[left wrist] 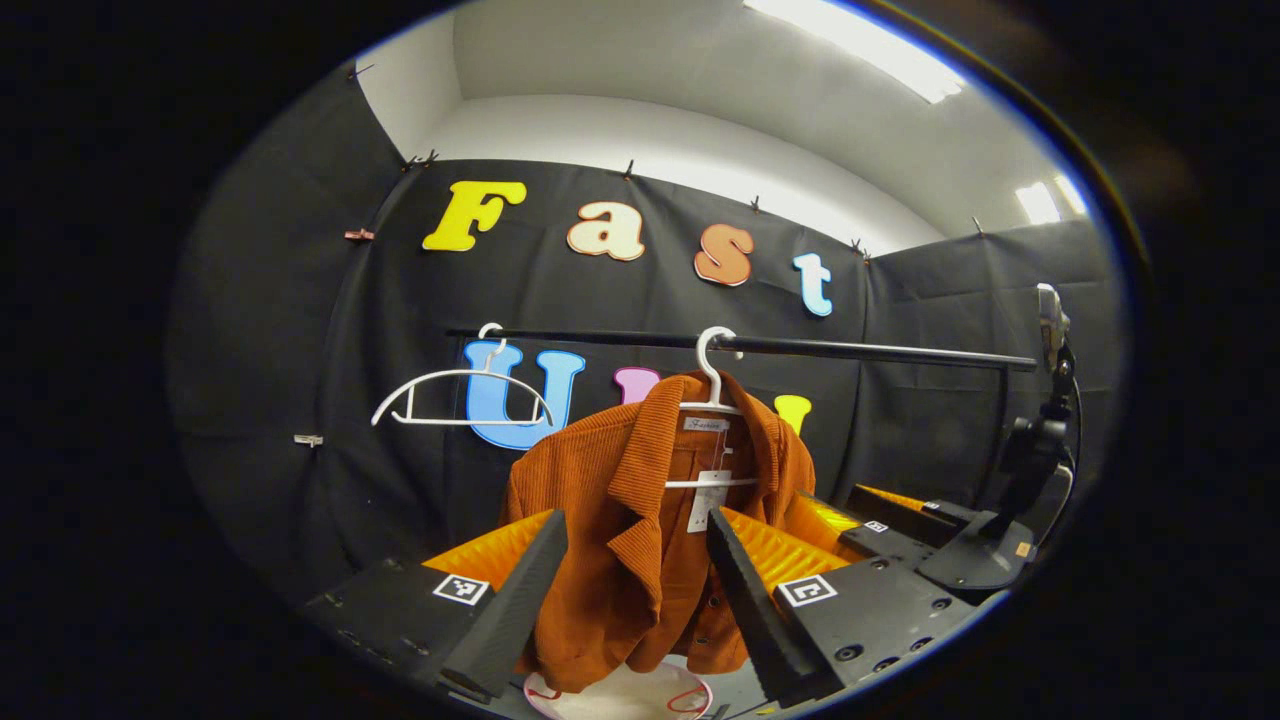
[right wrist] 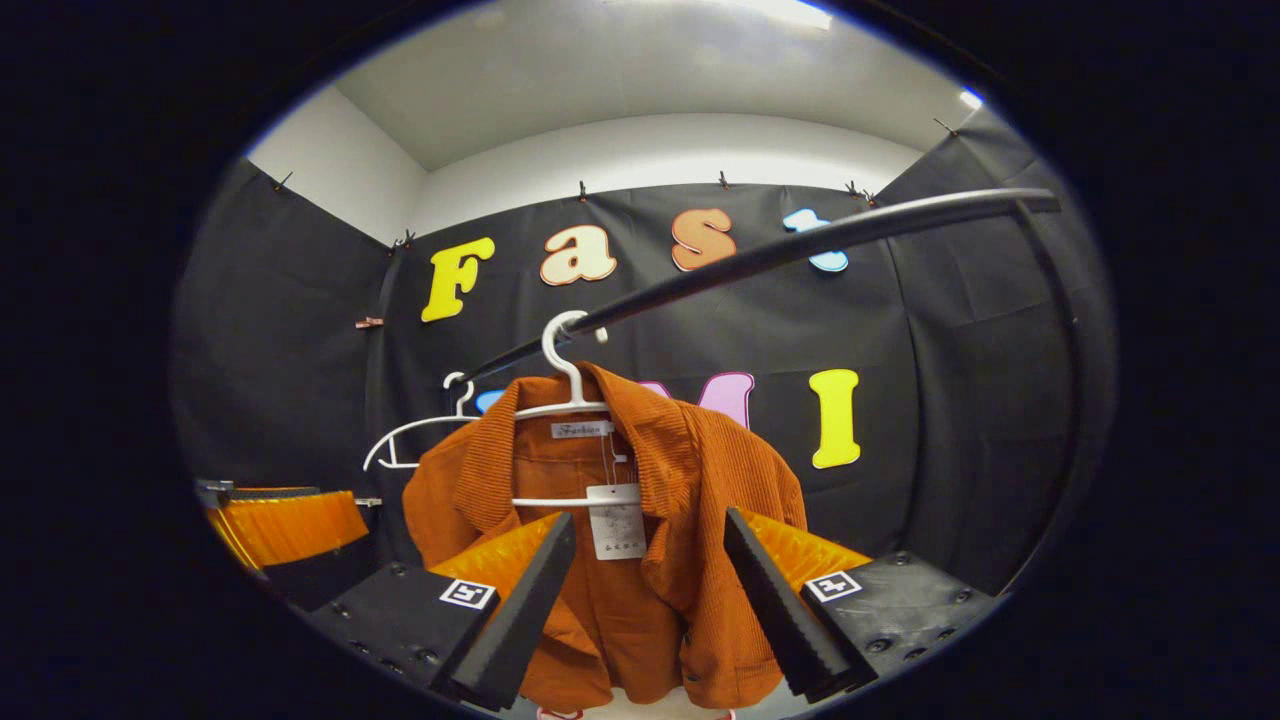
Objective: Grasp the clothes on the hanger with both hands and then place them into the laundry hamper below.
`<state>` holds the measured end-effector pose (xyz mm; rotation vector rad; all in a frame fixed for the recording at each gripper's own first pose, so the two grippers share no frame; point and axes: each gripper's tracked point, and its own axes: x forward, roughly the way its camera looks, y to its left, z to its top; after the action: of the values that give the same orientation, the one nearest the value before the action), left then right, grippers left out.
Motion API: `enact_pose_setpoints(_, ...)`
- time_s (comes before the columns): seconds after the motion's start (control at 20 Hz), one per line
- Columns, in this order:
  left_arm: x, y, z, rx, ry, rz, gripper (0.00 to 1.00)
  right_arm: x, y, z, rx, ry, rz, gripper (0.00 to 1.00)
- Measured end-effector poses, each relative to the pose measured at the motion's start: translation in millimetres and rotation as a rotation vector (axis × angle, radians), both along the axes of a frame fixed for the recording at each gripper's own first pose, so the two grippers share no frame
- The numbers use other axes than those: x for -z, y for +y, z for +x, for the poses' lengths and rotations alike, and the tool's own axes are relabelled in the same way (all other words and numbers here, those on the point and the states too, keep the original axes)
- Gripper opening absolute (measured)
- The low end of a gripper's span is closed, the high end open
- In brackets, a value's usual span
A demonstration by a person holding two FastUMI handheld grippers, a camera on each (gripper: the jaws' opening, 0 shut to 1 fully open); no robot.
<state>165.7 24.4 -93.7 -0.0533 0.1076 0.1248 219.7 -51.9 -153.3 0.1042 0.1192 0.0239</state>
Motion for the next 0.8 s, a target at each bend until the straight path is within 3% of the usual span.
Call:
enact_pose_setpoints(0.05,5.6,2.7,5.1,-0.026,0.012,0.003,0.84,10.8,-1.6,10.3,-0.004,0.013,0.0,0.96)
enact_pose_setpoints(0.1,12.2,5.5,9.8,-0.047,0.028,0.007,0.89,22.1,-2.2,18.1,-0.006,0.027,0.001,0.96)
enact_pose_setpoints(0.25,31.5,15.1,17.1,-0.106,0.089,0.009,0.89,45.4,3.7,37.9,-0.022,0.049,0.018,0.96)
enact_pose_setpoints(0.4,37.2,24.3,17.8,-0.163,0.116,0.003,0.88,64.1,0.5,54.5,-0.014,0.052,-0.056,0.96)
enact_pose_setpoints(0.5,32.1,25.6,19.4,-0.182,0.101,0.01,0.87,75.7,2.7,65.2,-0.019,0.057,-0.094,0.96)
enact_pose_setpoints(0.65,29.4,23.6,24.4,-0.192,0.088,0.026,0.87,85.5,1.4,79.1,-0.022,0.074,-0.061,0.95)
enact_pose_setpoints(0.8,35.0,22.7,29.7,-0.202,0.106,0.029,0.87,90.1,-19.5,94.9,0.023,0.055,-0.102,0.94)
